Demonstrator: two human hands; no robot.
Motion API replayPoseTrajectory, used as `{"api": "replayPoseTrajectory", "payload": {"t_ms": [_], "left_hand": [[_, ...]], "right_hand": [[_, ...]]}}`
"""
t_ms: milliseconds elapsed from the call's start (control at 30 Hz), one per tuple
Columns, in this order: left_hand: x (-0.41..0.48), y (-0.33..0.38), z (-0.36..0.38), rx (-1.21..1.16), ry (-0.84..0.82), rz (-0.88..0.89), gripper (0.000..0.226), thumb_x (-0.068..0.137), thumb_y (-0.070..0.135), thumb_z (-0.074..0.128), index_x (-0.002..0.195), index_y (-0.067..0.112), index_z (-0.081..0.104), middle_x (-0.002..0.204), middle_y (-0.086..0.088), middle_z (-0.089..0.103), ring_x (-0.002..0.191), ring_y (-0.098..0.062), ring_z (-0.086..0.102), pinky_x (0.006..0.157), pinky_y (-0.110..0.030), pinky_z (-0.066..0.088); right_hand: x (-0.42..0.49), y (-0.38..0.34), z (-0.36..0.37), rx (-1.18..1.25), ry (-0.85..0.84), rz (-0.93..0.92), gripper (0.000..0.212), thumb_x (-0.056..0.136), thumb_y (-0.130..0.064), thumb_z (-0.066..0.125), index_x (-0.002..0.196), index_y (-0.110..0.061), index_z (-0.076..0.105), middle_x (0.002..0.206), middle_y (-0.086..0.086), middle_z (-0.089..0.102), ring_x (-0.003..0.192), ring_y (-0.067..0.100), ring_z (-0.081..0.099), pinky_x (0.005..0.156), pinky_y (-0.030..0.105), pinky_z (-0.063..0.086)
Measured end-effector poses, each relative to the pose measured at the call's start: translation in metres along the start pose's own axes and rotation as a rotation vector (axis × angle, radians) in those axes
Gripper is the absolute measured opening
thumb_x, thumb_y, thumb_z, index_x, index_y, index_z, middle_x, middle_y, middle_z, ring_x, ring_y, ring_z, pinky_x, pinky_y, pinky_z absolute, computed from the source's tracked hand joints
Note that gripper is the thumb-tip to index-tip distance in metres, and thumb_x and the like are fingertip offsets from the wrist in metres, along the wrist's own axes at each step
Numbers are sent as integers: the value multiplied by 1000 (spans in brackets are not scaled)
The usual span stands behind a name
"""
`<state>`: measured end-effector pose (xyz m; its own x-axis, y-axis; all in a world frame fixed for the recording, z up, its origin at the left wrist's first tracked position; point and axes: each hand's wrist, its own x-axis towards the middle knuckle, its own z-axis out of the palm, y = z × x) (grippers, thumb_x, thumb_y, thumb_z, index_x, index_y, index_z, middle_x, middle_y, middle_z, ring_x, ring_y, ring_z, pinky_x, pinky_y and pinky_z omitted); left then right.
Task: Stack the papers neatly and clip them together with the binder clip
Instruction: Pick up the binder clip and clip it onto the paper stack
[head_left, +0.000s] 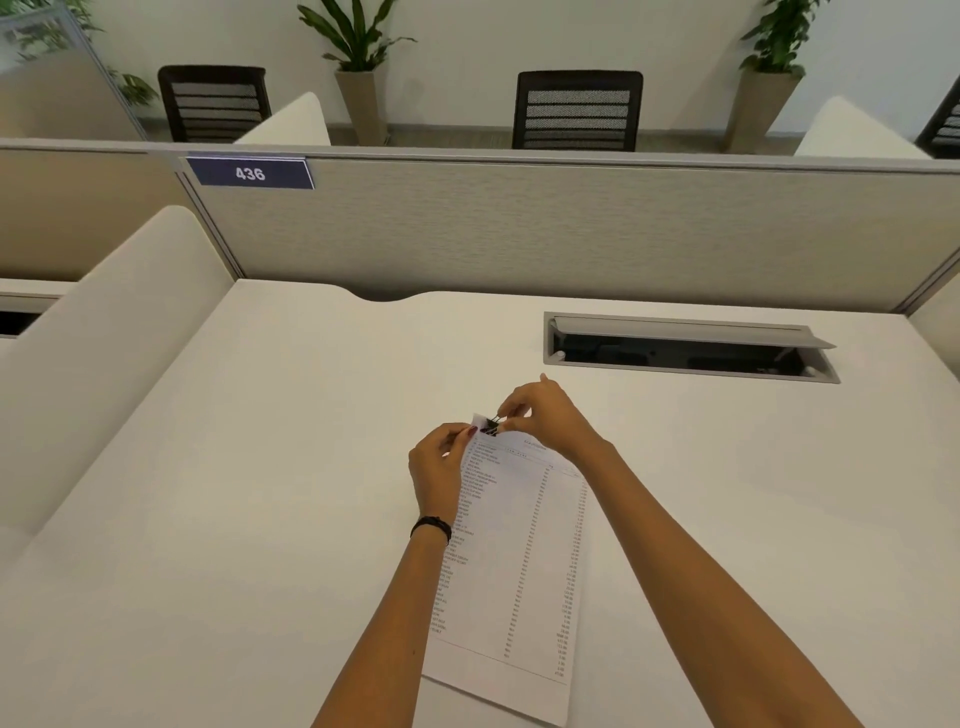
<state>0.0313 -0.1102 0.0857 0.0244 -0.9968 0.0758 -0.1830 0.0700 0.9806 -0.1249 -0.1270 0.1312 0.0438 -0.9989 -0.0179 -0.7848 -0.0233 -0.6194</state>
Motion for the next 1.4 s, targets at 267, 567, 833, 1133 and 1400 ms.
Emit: {"api": "replayPoseTrajectory", "payload": {"t_ms": [267,567,833,1133,1400], "left_hand": [[-3,4,-2,-17,-19,21,12,86,17,63,78,25,67,75,11,68,71,-7,65,62,-10,51],[-9,6,-5,-6,-22,12,9,88,23,60,83,21,67,77,8,69,68,-6,66,59,-16,54],[-10,6,-4,10,-35,37,8,86,23,62,83,19,68,79,4,71,74,-14,67,65,-25,57],[-6,3,-6,49,-76,91,9,87,23,61,92,22,69,86,5,71,80,-11,66,69,-28,59],[-5,1,-8,27,-120,74,15,89,27,58,100,22,67,98,3,71,88,-13,67,74,-34,60]], "right_hand": [[-7,-4,-10,21,-69,-54,27,74,-18,74,99,-7,69,94,8,71,74,10,59,108,48,32],[-24,-14,-16,44,153,0,22,79,-20,69,97,-7,70,97,10,72,83,20,65,115,39,11],[-27,-16,-22,18,106,-10,22,78,-19,71,96,-5,71,95,12,73,82,20,65,113,35,13],[-25,-15,-24,22,89,-7,25,79,-20,69,100,-5,70,96,12,72,81,16,59,105,39,32],[-21,-13,-26,1,65,-38,22,78,-20,70,96,-5,71,90,12,74,73,11,59,115,42,10]]}}
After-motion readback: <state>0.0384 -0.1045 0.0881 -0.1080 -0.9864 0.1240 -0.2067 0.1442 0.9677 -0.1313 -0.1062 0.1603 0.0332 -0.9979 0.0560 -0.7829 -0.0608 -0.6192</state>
